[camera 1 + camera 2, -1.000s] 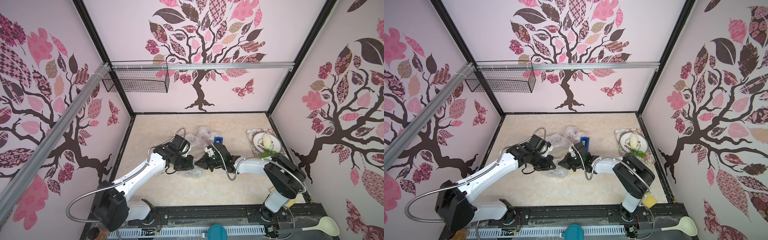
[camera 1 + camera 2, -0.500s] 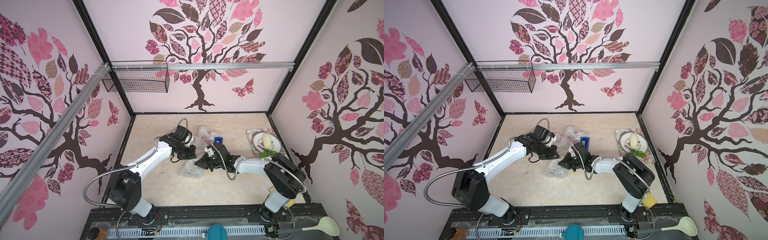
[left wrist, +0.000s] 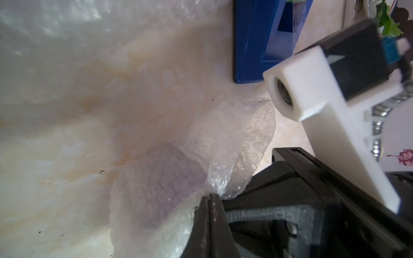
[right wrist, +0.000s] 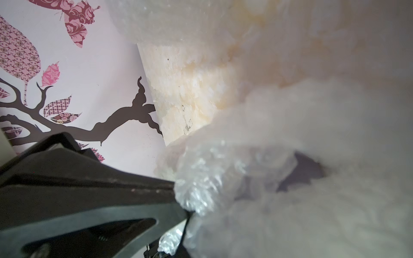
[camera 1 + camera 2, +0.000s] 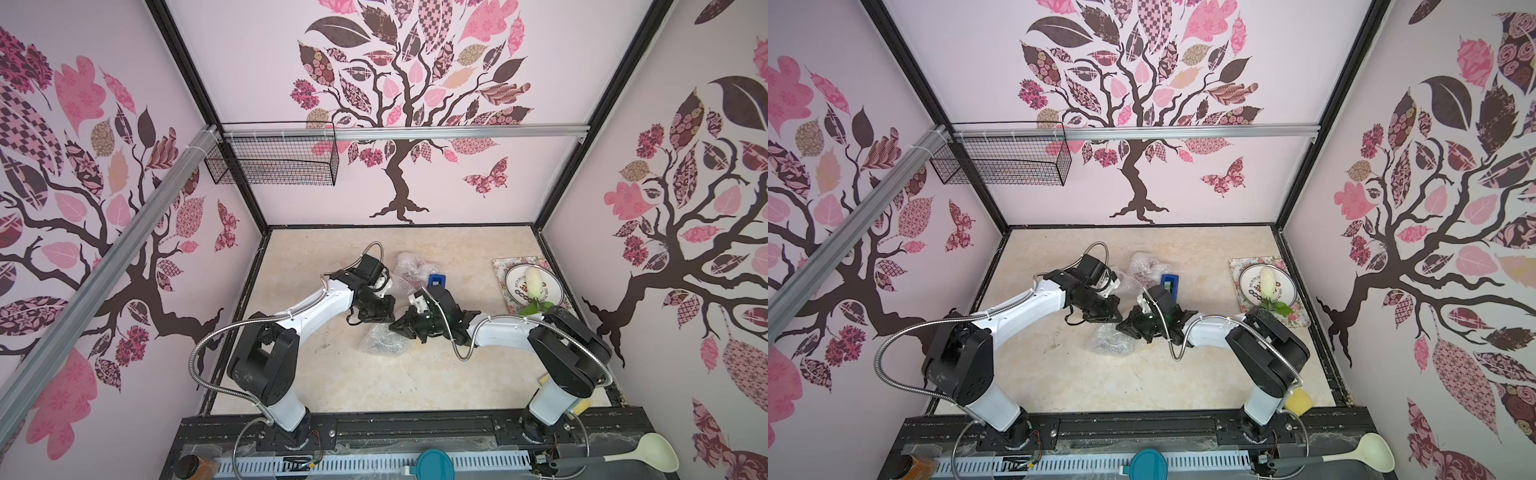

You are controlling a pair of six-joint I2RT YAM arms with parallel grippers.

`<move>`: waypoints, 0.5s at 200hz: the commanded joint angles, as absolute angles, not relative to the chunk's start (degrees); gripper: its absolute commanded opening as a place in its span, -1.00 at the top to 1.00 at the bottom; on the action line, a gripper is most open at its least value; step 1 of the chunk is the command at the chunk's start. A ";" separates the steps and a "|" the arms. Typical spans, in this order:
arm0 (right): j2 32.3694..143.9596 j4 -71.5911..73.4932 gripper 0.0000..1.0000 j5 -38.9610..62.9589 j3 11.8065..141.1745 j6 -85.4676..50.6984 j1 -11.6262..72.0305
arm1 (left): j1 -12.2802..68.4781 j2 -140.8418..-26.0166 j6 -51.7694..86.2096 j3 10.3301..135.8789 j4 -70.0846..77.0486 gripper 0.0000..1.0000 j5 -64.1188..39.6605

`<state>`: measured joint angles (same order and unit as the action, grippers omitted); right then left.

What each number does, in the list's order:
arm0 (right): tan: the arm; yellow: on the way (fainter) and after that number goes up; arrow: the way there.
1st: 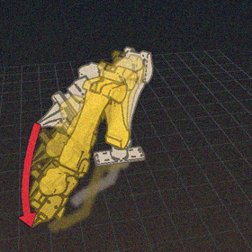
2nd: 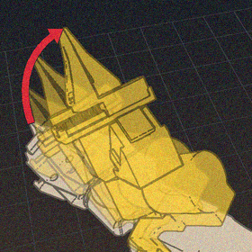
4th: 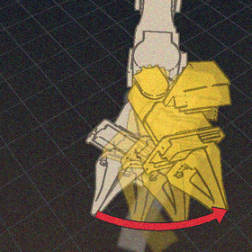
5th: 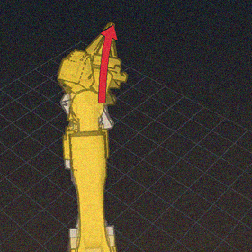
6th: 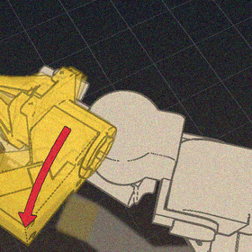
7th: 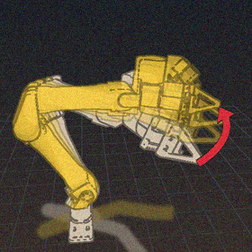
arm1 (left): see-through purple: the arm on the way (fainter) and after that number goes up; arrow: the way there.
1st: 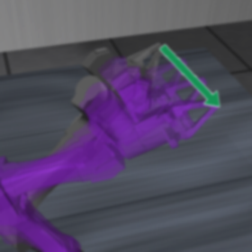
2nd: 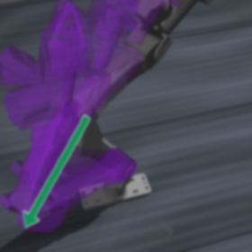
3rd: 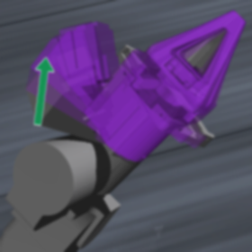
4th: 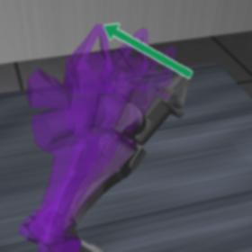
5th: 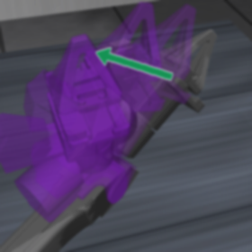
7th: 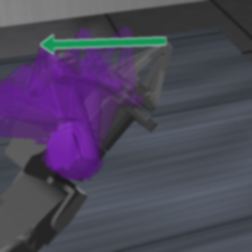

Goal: Wrap mugs in bubble wrap
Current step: Stick the tape on the bubble wrap.

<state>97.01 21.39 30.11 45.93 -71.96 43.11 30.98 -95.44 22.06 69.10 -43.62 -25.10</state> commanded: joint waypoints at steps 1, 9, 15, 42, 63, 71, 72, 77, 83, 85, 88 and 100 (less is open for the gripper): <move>97.73 16.98 1.00 29.53 47.55 -71.92 43.50 | 32.00 -96.72 20.48 70.71 -42.36 1.00 -23.17; 97.82 16.98 1.00 29.53 47.64 -71.98 43.50 | 32.43 -97.30 20.24 70.81 -42.69 1.00 -22.43; 97.74 17.04 1.00 29.53 47.71 -72.03 43.54 | 32.75 -97.82 19.93 70.83 -43.29 1.00 -21.69; 97.26 16.80 1.00 29.53 48.27 -71.86 43.52 | 33.31 -98.15 20.02 68.81 -44.56 1.00 -18.40; 96.79 15.47 0.96 29.67 49.28 -71.39 43.47 | 33.37 -96.85 20.03 66.90 -44.59 1.00 -16.86; 96.47 14.91 0.87 29.66 49.74 -71.15 43.56 | 33.39 -96.03 20.04 65.89 -44.24 1.00 -16.35; 96.45 14.88 0.85 29.69 49.78 -71.13 43.57 | 33.39 -95.92 20.04 65.77 -44.18 1.00 -16.26; 96.31 14.71 0.81 29.70 49.98 -71.02 43.58 | 33.48 -95.57 20.04 65.24 -43.89 1.00 -16.05; 96.16 14.40 0.77 29.91 50.39 -70.89 43.53 | 33.44 -95.03 20.20 64.51 -43.62 1.00 -15.95; 96.06 14.02 0.74 29.95 50.52 -70.74 43.50 | 33.45 -94.91 20.21 64.31 -43.49 1.00 -15.92; 96.06 13.77 0.72 29.90 50.66 -70.64 43.50 | 33.43 -94.72 20.21 63.93 -43.32 1.00 -15.83; 95.65 11.54 0.54 29.94 51.77 -70.02 43.51 | 33.45 -93.95 20.35 62.67 -42.82 1.00 -15.36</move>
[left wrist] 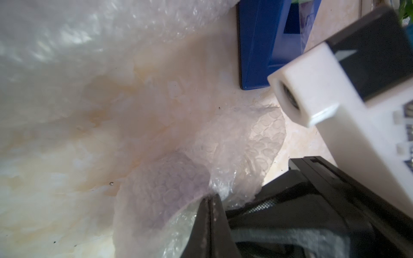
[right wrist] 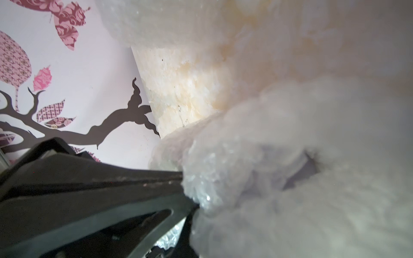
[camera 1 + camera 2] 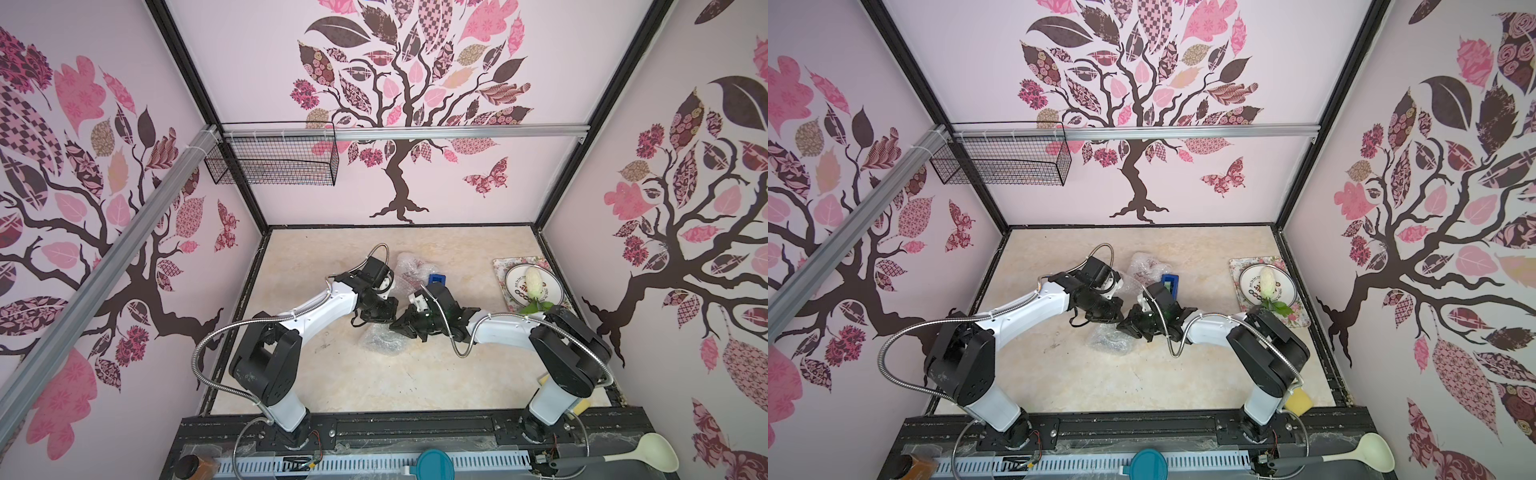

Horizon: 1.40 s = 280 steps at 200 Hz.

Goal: Wrap mugs in bubble wrap
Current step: Stick the tape on the bubble wrap.

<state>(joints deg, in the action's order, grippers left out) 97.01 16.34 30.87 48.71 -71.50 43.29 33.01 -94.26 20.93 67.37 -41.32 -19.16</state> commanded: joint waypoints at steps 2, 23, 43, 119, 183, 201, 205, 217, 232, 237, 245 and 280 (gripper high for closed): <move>95.57 11.19 0.53 29.90 51.90 -69.93 43.55 | 33.43 -93.78 20.42 62.56 -42.81 1.00 -15.18; 93.82 5.87 0.32 29.22 53.62 -68.55 43.54 | 33.25 -92.16 21.12 61.16 -42.18 1.00 -13.83; 91.87 0.76 0.22 28.00 54.90 -67.06 43.47 | 33.21 -91.24 22.00 60.65 -41.60 1.00 -13.37; 86.69 -7.78 0.08 25.93 57.80 -64.20 43.41 | 33.10 -90.32 23.61 61.77 -40.60 1.00 -13.46; 83.87 -5.03 0.33 26.17 58.37 -63.94 43.38 | 32.74 -89.40 24.25 62.73 -40.85 1.00 -14.46; 85.85 -0.55 0.64 29.61 57.54 -65.87 43.82 | 32.36 -88.65 24.17 63.05 -40.99 1.00 -14.29; 86.35 -0.04 0.72 29.74 57.44 -66.12 43.97 | 32.33 -88.45 24.12 63.17 -41.15 1.00 -14.15; 87.39 2.81 0.88 30.18 56.58 -67.40 44.25 | 31.97 -87.89 24.04 64.27 -41.82 1.00 -13.65; 88.70 4.78 0.92 30.35 55.84 -68.38 44.22 | 31.67 -87.10 24.06 65.61 -42.69 1.00 -12.98; 89.09 4.91 0.95 30.28 55.74 -68.38 44.24 | 31.51 -86.80 24.10 65.89 -42.77 1.00 -12.88; 89.65 6.05 0.96 30.40 55.62 -68.51 44.34 | 31.37 -86.40 24.19 66.14 -42.56 1.00 -12.85; 92.84 7.26 1.00 32.17 56.53 -68.29 44.49 | 31.35 -85.74 24.46 66.29 -42.23 1.00 -12.54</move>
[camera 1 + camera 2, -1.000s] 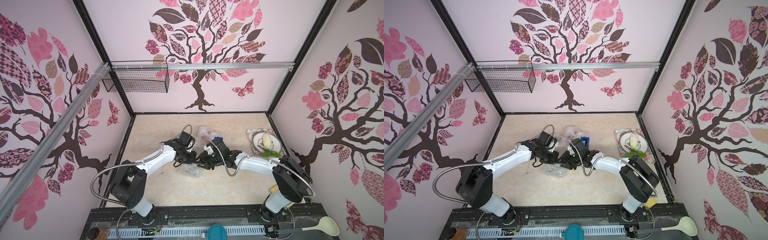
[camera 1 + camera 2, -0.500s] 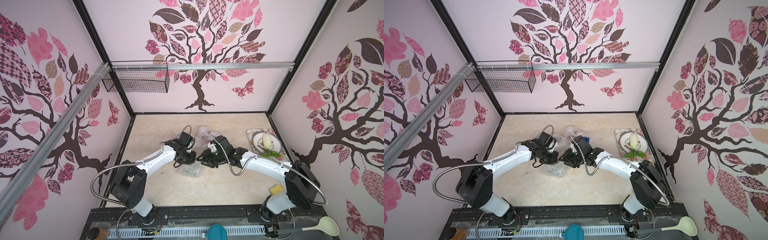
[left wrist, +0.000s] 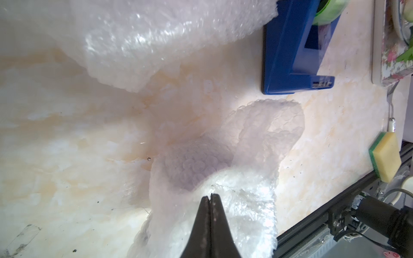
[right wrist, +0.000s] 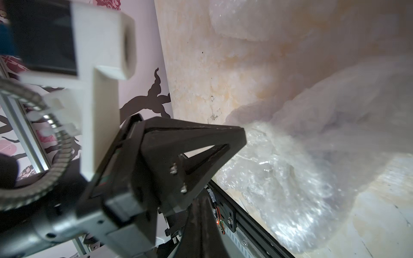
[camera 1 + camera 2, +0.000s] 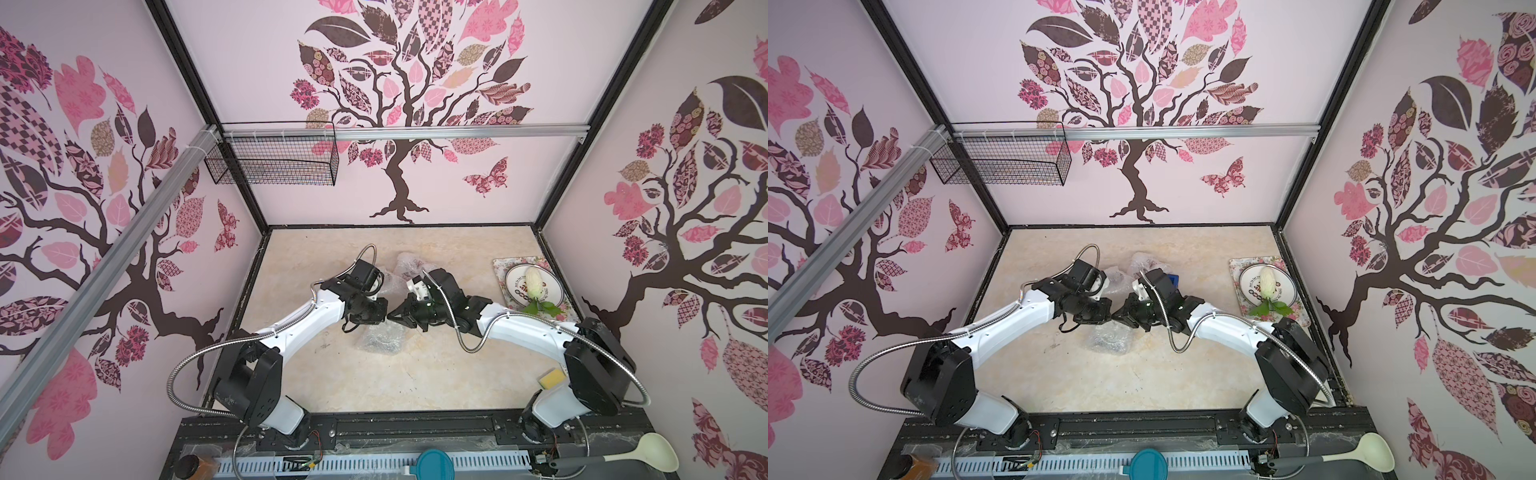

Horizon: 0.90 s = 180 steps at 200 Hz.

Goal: Wrap mugs in bubble wrap
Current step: Stick the tape on the bubble wrap.

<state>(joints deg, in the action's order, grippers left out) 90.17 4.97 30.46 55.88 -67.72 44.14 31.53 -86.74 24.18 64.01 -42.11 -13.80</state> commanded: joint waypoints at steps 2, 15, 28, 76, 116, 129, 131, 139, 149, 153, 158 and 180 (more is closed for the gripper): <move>92.99 7.35 1.00 32.19 56.45 -68.36 44.50 | 31.30 -85.70 24.51 66.28 -42.33 1.00 -12.39; 93.80 7.80 1.00 32.41 56.29 -68.51 44.48 | 31.00 -85.57 24.74 66.37 -42.76 1.00 -11.43; 94.53 7.64 1.00 32.68 56.18 -68.38 44.56 | 30.37 -84.96 25.11 66.62 -42.83 1.00 -10.98; 98.21 7.67 1.00 32.49 56.10 -67.52 44.65 | 29.14 -82.29 25.65 71.08 -45.45 1.00 -10.15; 102.65 7.50 1.00 31.55 56.94 -66.34 44.65 | 27.60 -77.93 25.93 70.55 -47.32 1.00 -9.99; 103.95 4.55 1.00 30.30 58.81 -64.71 44.78 | 27.28 -76.23 26.01 69.20 -47.33 1.00 -9.77; 104.08 4.17 1.00 30.03 59.04 -64.41 44.81 | 27.21 -76.08 26.08 68.94 -47.23 1.00 -9.76; 104.54 2.39 1.00 29.01 60.03 -63.55 44.88 | 26.94 -75.07 26.26 68.05 -47.12 1.00 -9.78; 105.09 -0.41 1.00 27.32 61.29 -62.79 44.91 | 26.81 -74.16 26.27 67.03 -47.14 1.00 -9.72; 105.32 -1.23 1.00 26.90 61.79 -62.40 44.91 | 26.72 -73.89 26.19 66.70 -47.34 1.00 -9.59; 105.38 -2.11 1.00 26.57 62.33 -61.95 44.94 | 26.64 -73.48 26.19 66.42 -47.54 1.00 -9.26; 103.25 -3.05 1.00 25.63 63.73 -60.62 45.01 | 25.86 -71.58 26.28 65.55 -48.52 1.00 -8.37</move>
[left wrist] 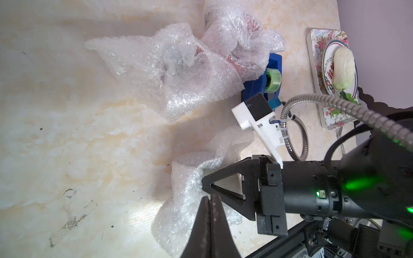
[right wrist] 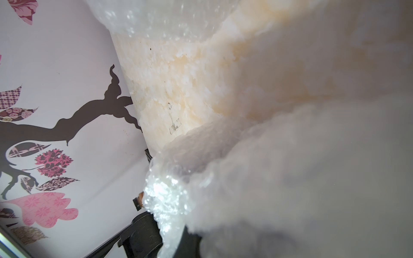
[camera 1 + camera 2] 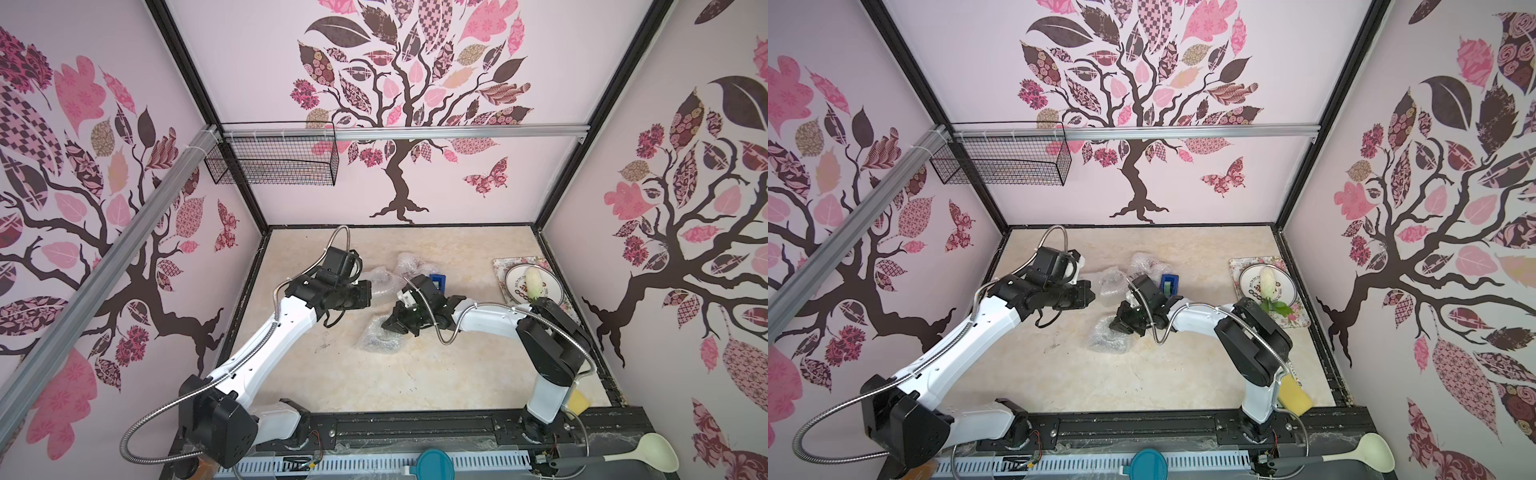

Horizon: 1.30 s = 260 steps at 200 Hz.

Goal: Wrap mugs in bubble wrap
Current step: Stick the tape on the bubble wrap.

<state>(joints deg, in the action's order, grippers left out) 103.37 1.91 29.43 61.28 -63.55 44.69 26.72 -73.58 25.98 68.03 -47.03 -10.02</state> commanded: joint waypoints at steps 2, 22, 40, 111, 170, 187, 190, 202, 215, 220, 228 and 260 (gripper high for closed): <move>102.91 -3.22 1.00 25.48 63.88 -60.44 45.05 | 25.82 -71.49 26.28 65.56 -48.65 1.00 -8.29; 100.03 -7.00 1.00 23.47 66.12 -58.61 45.03 | 25.84 -70.95 26.28 65.77 -49.20 1.00 -7.56; 99.27 -8.48 1.00 23.39 67.53 -57.20 45.00 | 25.83 -70.94 26.66 64.88 -47.93 1.00 -7.89; 103.40 -8.44 1.00 21.66 67.75 -55.82 44.96 | 25.82 -69.48 26.84 61.72 -46.80 1.00 -7.43; 102.74 -6.64 1.00 19.51 69.19 -54.67 44.76 | 25.69 -67.31 29.18 56.96 -46.05 1.00 -5.15; 101.03 -6.26 1.00 20.31 69.55 -54.38 44.74 | 25.27 -66.88 29.57 56.49 -45.88 1.00 -4.33; 100.52 -6.28 1.00 20.52 69.66 -54.40 44.74 | 25.09 -66.88 29.59 56.45 -45.90 1.00 -4.09; 97.28 -5.99 1.00 20.31 69.43 -54.40 44.74 | 23.40 -66.67 29.60 57.06 -46.26 1.00 -3.33; 92.23 -7.07 0.99 18.25 69.09 -53.91 44.29 | 20.15 -66.73 29.57 58.41 -46.47 1.00 -2.94; 90.33 -8.02 0.97 17.59 69.18 -53.45 43.63 | 18.82 -66.82 29.32 59.14 -46.48 1.00 -2.95; 86.97 -10.56 0.91 16.58 69.41 -51.77 41.82 | 16.74 -67.31 28.86 60.46 -46.16 0.98 -2.52; 71.20 -19.02 0.25 11.69 66.51 -34.58 23.60 | 0.88 -70.76 26.59 66.08 -38.68 0.33 -2.27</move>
